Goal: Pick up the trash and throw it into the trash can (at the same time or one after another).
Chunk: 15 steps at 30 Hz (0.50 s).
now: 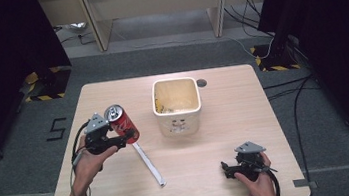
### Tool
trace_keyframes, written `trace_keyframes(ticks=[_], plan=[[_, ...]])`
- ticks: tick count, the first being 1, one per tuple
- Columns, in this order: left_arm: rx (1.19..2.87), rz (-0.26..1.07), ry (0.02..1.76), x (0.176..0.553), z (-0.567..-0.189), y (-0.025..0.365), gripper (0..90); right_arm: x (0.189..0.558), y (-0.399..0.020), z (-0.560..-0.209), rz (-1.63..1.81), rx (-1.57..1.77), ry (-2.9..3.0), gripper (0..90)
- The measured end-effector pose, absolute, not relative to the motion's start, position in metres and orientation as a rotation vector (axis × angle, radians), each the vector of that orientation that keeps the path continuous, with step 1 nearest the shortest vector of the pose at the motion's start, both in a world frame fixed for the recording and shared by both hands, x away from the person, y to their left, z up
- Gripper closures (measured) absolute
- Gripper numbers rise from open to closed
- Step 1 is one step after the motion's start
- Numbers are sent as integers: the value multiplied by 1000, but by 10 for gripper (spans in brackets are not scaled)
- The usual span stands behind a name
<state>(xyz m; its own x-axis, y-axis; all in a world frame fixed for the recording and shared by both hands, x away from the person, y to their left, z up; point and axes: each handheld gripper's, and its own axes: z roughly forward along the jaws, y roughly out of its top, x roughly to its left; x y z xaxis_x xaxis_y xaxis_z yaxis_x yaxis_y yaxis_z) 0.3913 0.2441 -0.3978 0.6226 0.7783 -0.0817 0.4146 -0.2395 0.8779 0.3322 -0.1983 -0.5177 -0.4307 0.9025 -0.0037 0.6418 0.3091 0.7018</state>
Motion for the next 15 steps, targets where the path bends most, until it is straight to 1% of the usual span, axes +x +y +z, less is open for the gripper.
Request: trace_keyframes(ticks=[15], plan=[[1905, 464, 912, 404, -378, 227, 340, 332, -198, -518, 894, 1375, 2184, 34]])
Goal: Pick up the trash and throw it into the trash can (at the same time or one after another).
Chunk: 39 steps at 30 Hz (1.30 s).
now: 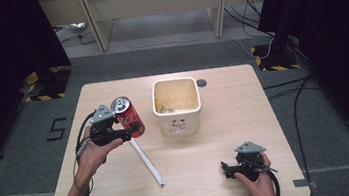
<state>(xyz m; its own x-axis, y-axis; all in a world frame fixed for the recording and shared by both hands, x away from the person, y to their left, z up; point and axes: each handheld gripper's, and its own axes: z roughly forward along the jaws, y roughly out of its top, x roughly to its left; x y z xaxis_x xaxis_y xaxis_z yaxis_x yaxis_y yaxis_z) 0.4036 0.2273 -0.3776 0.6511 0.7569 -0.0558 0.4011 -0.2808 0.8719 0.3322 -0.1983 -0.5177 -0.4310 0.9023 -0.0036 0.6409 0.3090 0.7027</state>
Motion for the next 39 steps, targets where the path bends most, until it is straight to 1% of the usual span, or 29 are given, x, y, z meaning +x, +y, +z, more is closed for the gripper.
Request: trace_keyframes(ticks=[17, 28, 39], plan=[[1914, 477, 887, 415, -360, 217, 340, 332, -198, -518, 892, 1375, 2184, 33], [1913, 493, 875, 425, -340, 212, 341, 332, -198, -518, 892, 1375, 2185, 34], [1932, 503, 850, 433, -328, 197, 341, 332, -198, -518, 892, 1365, 2183, 32]])
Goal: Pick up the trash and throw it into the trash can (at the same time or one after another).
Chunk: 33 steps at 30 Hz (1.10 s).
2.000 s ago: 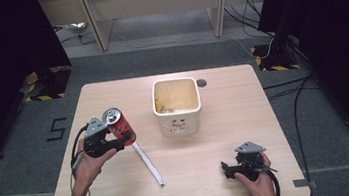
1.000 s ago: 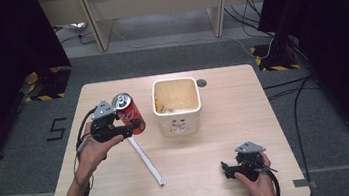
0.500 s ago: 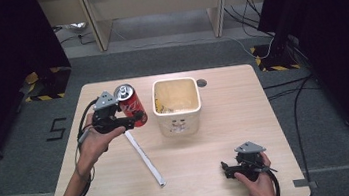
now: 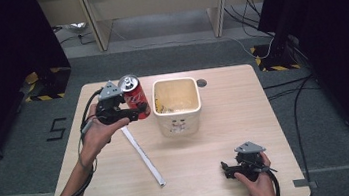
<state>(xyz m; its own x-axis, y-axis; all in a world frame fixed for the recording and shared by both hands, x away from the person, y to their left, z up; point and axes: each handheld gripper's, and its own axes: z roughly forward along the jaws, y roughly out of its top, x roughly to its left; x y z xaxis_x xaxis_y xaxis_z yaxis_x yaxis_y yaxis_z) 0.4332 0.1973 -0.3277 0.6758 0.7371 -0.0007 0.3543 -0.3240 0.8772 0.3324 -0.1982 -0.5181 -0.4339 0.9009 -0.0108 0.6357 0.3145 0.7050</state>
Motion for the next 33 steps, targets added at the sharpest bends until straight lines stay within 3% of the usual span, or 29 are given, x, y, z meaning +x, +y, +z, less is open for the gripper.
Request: trace_keyframes(ticks=[33], plan=[[1959, 455, 829, 469, -321, 148, 341, 332, -198, -518, 892, 1368, 2187, 30]])
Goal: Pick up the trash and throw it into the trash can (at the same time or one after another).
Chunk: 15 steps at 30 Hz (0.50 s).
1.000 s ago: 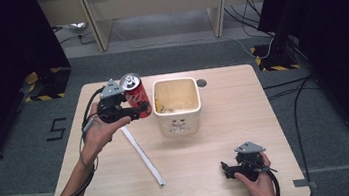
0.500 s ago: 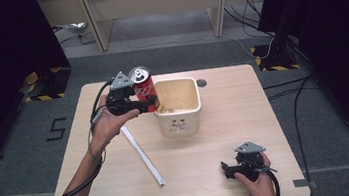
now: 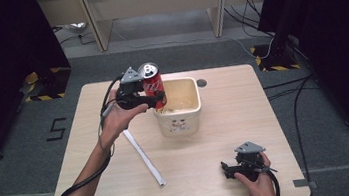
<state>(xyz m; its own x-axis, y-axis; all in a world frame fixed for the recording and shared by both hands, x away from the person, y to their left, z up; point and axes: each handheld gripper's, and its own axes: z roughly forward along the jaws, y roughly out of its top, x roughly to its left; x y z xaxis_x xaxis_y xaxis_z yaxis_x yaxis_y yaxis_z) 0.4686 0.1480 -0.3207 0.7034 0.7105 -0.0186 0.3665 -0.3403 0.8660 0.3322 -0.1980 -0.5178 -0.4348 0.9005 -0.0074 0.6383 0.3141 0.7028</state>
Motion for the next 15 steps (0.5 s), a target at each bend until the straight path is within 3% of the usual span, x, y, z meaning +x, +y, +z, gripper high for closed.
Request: trace_keyframes(ticks=[15], plan=[[1975, 421, 857, 488, -339, 128, 341, 332, -198, -518, 893, 1367, 2186, 30]])
